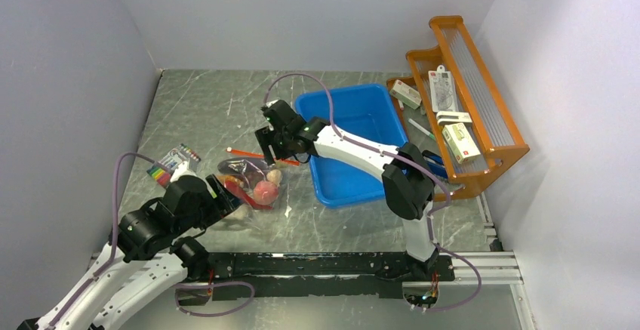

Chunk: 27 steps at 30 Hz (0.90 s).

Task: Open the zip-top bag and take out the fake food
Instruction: Pick up the zipper food storage bag at the center of the board.

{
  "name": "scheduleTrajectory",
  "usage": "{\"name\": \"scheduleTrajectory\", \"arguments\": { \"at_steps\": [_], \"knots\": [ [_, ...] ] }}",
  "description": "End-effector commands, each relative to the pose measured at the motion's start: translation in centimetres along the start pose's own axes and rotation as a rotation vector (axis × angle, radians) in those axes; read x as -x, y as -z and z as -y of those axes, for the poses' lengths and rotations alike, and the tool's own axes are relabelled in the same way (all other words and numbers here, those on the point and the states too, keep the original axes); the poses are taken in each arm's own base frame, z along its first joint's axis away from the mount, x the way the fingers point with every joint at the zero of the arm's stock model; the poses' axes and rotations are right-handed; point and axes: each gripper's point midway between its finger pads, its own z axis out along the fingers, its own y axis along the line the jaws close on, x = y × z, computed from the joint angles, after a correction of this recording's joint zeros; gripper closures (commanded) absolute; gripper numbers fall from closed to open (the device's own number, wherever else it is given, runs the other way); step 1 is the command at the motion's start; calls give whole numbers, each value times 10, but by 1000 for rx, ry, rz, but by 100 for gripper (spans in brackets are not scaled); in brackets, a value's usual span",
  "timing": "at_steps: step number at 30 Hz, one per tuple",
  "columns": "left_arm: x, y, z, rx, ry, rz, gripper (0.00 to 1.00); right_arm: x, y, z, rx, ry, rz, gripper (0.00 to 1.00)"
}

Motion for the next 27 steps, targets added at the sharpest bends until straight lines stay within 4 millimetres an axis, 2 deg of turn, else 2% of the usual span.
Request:
{"name": "scheduleTrajectory", "arguments": {
  "at_steps": [1,6,8,11,14,17,18,23,26,27],
  "knots": [
    [3,4,-6,15,-15,20,24,10,-6,3,21,-110,59,33],
    [4,8,-12,15,18,40,24,30,-14,-3,85,-147,88,34],
    [5,10,-15,17,35,55,24,23,-34,0,72,-139,36,33],
    [8,12,-18,17,68,78,24,23,-48,-2,81,-128,2,33],
    [11,14,-22,35,89,93,24,12,-62,-7,127,-114,-45,34],
    [10,12,-22,46,85,90,24,-1,-74,-4,125,-107,-85,38],
    [10,12,-23,53,88,89,24,-5,-76,-5,139,-98,-98,42],
    [7,6,-26,93,83,68,24,-12,-66,-24,274,-41,-116,52],
    [7,3,-25,111,72,62,24,-7,-49,-34,346,-20,-78,63],
    [9,2,-21,108,68,65,24,-4,-42,-36,361,-21,-58,69]
  ]
}}
